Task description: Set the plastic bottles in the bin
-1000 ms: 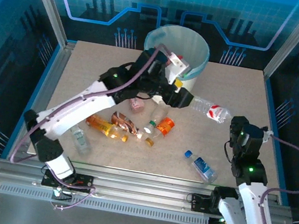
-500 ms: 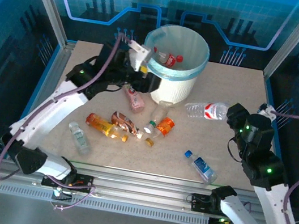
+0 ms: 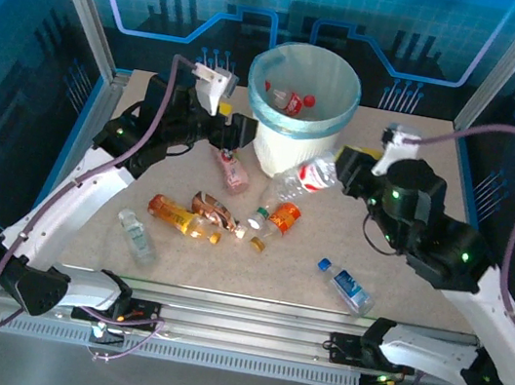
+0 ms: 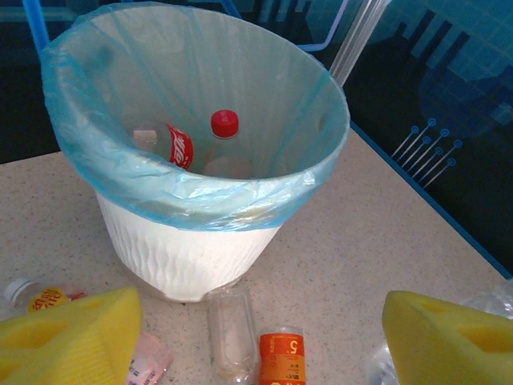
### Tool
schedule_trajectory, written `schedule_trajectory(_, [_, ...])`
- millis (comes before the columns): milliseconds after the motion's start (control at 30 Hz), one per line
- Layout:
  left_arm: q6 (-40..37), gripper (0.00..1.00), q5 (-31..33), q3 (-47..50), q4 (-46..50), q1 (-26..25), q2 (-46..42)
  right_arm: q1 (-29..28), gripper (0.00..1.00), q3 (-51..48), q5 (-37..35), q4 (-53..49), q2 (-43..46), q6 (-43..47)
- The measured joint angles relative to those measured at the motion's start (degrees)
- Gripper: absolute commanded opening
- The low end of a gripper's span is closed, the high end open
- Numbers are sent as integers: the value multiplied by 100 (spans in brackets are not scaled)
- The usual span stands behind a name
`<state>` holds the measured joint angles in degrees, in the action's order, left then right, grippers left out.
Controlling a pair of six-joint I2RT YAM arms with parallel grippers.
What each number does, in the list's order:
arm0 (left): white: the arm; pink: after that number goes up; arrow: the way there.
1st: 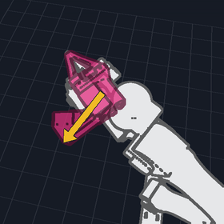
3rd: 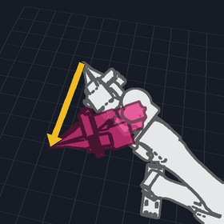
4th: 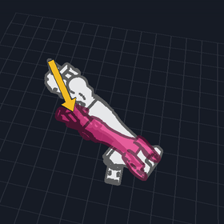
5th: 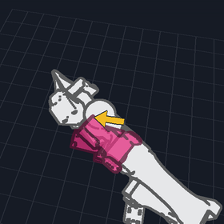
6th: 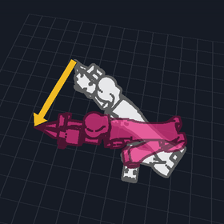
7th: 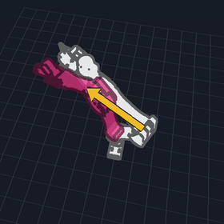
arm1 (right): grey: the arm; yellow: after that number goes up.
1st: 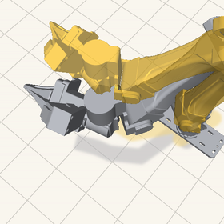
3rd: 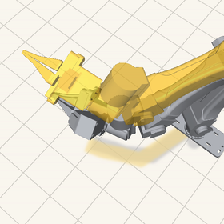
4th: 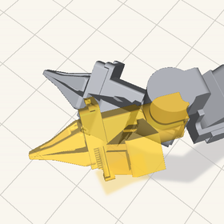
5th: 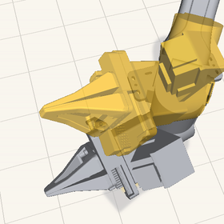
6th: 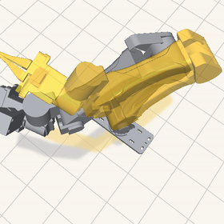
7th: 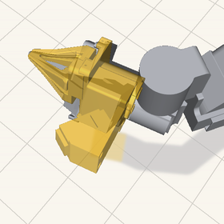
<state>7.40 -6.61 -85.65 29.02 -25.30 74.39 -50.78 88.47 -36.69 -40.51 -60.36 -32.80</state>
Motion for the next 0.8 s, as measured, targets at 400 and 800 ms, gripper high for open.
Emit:
schedule_trajectory(400, [-50,82,520,-256,22,9,-4,-396,0,3217,-348,442,-2083,1976])
schedule_trajectory(800, [-166,83,643,-702,24,87,181,271,0,5967,-334,647,-4723,3628])
